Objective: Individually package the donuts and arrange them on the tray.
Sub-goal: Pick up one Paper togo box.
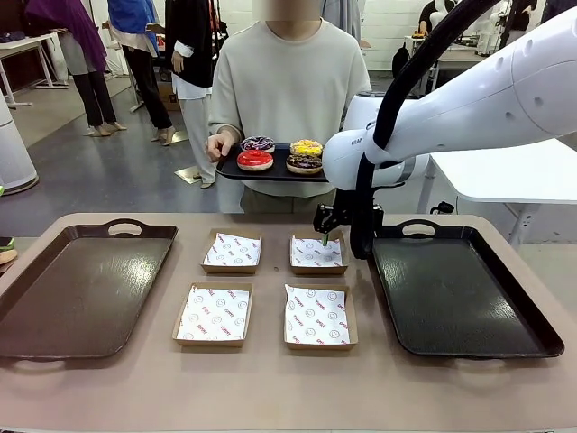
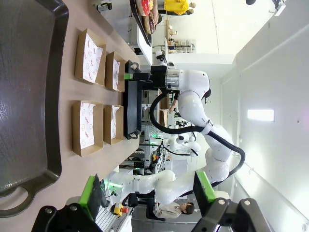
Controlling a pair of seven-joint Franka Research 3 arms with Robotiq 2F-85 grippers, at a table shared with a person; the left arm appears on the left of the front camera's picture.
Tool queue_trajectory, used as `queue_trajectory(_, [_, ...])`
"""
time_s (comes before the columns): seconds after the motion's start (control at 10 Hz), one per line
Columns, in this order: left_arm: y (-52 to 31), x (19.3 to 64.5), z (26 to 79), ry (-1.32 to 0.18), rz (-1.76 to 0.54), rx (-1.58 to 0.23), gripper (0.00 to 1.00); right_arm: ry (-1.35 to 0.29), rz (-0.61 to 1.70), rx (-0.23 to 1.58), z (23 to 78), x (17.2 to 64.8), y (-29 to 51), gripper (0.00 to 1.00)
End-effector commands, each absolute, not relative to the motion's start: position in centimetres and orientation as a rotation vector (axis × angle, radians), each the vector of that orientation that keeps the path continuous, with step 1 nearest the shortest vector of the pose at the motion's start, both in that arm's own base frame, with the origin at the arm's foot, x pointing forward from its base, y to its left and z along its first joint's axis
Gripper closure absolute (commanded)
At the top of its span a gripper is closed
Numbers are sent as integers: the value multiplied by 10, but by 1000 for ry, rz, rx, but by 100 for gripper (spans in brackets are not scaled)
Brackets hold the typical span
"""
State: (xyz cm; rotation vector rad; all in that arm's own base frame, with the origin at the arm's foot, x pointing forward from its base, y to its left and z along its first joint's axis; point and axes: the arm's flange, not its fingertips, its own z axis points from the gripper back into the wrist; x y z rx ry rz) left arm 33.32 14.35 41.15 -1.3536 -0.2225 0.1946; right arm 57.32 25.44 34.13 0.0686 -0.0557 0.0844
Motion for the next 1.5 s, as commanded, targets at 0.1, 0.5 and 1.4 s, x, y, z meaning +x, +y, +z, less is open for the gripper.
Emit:
queue_trajectory(0.1, [145, 332, 413, -239, 189, -1372, 0, -66, 70, 71, 336, 582, 253, 0])
queue_trajectory(0.5, [145, 332, 413, -239, 189, -1372, 0, -54, 71, 69, 329, 583, 249, 100])
queue_trajectory(1.4, [145, 332, 413, -239, 189, -1372, 0, -40, -32, 47, 332, 580, 251, 100])
